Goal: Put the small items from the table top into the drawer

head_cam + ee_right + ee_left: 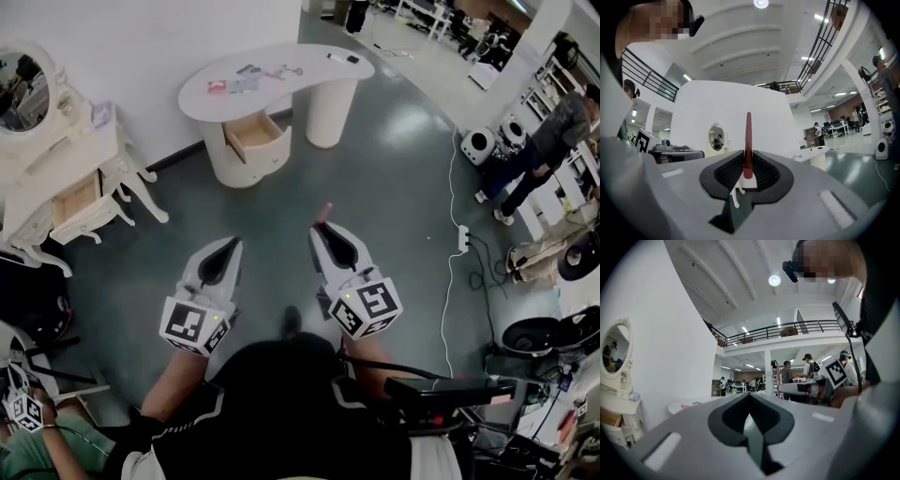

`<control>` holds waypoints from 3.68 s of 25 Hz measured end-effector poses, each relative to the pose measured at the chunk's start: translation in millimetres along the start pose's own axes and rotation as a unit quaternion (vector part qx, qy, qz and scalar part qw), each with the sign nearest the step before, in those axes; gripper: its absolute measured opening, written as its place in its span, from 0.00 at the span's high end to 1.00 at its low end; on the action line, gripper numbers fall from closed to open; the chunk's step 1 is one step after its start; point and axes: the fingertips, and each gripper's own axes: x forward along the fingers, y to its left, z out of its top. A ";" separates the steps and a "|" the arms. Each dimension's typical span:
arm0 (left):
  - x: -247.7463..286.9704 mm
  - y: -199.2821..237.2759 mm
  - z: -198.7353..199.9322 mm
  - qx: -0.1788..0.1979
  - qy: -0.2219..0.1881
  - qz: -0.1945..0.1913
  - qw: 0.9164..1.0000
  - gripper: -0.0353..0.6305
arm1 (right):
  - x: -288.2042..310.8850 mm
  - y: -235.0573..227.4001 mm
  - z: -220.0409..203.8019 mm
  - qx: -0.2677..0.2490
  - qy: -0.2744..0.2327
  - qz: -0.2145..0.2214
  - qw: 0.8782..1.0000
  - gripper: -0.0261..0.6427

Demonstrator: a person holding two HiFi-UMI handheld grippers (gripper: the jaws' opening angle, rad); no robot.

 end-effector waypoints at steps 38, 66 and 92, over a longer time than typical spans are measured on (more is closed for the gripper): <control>252.8 152.3 -2.1 0.018 0.010 -0.063 0.998 0.95 | 227.8 -166.0 25.3 -0.008 0.001 -0.020 1.000 0.87; 365.9 311.9 -31.1 -0.015 0.032 -0.091 0.995 0.95 | 419.5 -224.2 11.4 -0.011 0.044 -0.038 0.998 0.87; 529.8 390.9 -95.0 -0.014 0.104 -0.032 0.994 0.95 | 590.9 -363.0 -44.8 -0.039 0.145 0.091 0.984 0.87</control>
